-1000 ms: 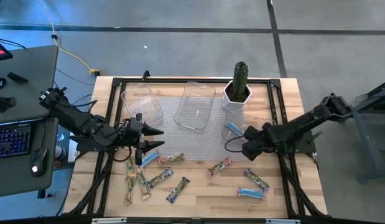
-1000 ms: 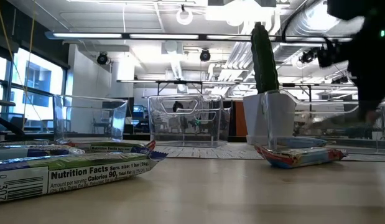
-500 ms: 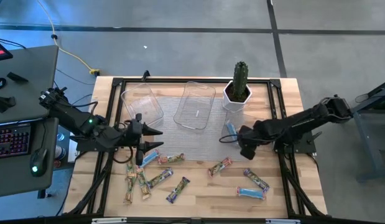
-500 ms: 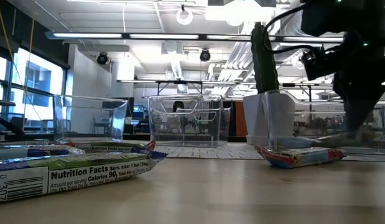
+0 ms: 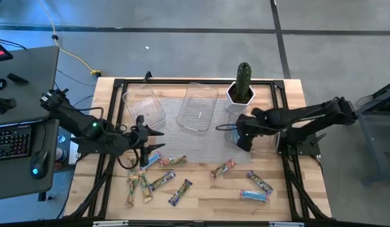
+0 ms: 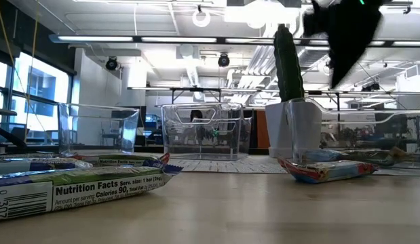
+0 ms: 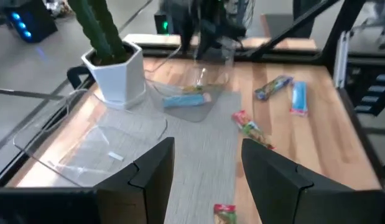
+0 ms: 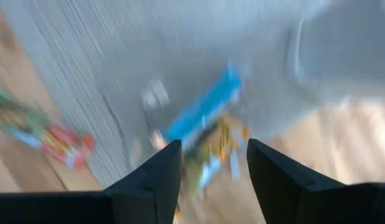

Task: Pick and place Granola Bars by type
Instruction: Put the yellow granola bar into the right transparent bin

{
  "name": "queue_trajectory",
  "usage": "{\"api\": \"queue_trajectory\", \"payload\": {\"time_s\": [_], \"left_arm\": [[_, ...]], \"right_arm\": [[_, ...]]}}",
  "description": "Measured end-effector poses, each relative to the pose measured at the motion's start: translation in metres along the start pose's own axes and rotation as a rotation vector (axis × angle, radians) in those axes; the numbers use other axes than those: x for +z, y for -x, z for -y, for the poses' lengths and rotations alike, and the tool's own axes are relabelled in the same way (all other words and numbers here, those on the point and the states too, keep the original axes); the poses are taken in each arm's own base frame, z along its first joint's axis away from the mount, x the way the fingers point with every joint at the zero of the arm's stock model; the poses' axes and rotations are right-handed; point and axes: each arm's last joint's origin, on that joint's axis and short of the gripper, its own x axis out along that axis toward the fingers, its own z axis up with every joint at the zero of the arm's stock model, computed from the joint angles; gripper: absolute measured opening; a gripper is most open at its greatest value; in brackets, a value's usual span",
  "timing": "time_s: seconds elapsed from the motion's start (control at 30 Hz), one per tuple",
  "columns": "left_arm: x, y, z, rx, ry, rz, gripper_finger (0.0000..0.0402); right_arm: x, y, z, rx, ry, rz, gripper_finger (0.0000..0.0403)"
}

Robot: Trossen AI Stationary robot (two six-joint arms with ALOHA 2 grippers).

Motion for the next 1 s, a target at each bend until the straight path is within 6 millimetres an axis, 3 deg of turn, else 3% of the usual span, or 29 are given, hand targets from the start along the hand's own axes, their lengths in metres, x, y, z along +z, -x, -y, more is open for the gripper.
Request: {"api": "queue_trajectory", "payload": {"time_s": [0.2,0.3,0.43,0.6,0.73,0.83,1.0], "left_arm": [[-0.008,-0.017,0.014,-0.002,-0.039,-0.054,0.0182],[-0.015,-0.030,0.023,0.027,-0.050,-0.082,0.0182],[-0.023,-0.055,0.033,0.062,0.084,-0.108,0.0182],[-0.031,-0.072,0.032,0.045,0.135,-0.200,0.0182],[-0.042,-0.073,0.024,-0.008,0.315,-0.397,0.0182],[-0.055,-0.068,0.021,-0.047,0.476,-0.650,0.0182],[-0.080,-0.054,0.019,0.114,0.595,-0.993,0.0182]], "right_arm": [[0.027,0.023,-0.014,0.098,0.036,0.243,0.0165],[0.031,0.026,-0.020,0.147,0.070,0.306,0.0165],[0.032,0.028,-0.024,0.155,0.104,0.339,0.0165],[0.036,0.028,-0.023,0.146,0.159,0.375,0.0165],[0.037,0.028,-0.023,0.156,0.124,0.375,0.0165],[0.035,0.029,-0.025,0.166,0.109,0.370,0.0165],[0.035,0.029,-0.025,0.160,0.142,0.374,0.0165]]}}
